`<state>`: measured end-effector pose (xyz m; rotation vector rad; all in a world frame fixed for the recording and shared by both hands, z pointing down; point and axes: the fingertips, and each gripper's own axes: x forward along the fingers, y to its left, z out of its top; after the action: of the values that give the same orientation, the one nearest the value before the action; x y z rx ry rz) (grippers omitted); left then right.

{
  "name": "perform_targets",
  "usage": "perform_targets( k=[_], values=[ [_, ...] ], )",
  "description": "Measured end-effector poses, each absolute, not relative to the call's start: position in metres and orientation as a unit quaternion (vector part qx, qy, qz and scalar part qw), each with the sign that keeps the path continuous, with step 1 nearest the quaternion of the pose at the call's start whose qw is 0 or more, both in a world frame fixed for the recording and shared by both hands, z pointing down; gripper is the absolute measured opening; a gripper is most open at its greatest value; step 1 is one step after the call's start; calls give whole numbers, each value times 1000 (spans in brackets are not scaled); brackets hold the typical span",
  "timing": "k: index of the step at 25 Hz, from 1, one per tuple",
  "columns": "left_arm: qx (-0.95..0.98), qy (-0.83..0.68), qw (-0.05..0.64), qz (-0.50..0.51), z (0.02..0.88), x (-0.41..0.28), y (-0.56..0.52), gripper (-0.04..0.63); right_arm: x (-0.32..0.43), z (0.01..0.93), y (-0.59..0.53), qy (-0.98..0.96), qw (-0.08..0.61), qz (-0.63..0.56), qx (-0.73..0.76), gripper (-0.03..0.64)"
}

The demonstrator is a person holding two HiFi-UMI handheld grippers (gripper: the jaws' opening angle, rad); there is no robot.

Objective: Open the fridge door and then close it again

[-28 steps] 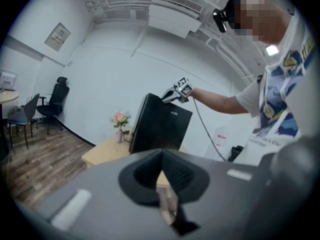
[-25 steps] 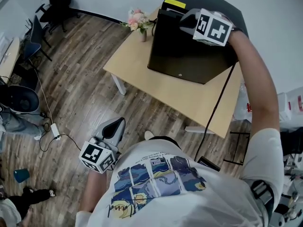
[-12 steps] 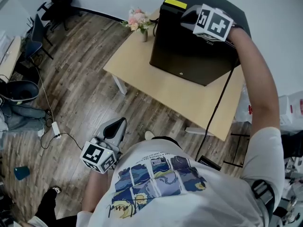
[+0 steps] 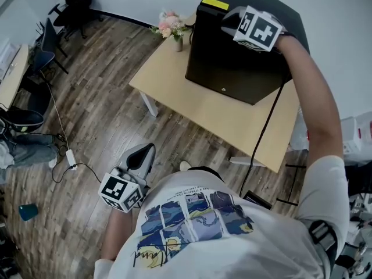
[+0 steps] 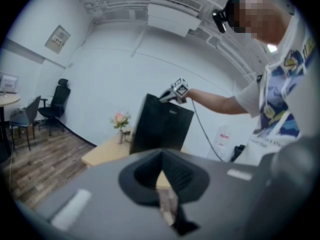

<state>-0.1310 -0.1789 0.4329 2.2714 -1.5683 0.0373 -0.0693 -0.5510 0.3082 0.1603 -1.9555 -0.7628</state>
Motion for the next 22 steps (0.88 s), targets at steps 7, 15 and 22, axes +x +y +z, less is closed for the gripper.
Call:
perform_targets(
  k=[7, 15, 22],
  values=[
    [809, -559, 182, 14, 428, -129, -161, 8, -67, 312, -554, -792, 483, -352, 123, 41],
    [810, -557, 181, 18, 427, -138, -131, 8, -57, 298, -535, -791, 433, -385, 196, 43],
    [831, -526, 179, 29, 424, -132, -117, 8, -26, 324, -487, -813, 417, -340, 222, 31]
  ],
)
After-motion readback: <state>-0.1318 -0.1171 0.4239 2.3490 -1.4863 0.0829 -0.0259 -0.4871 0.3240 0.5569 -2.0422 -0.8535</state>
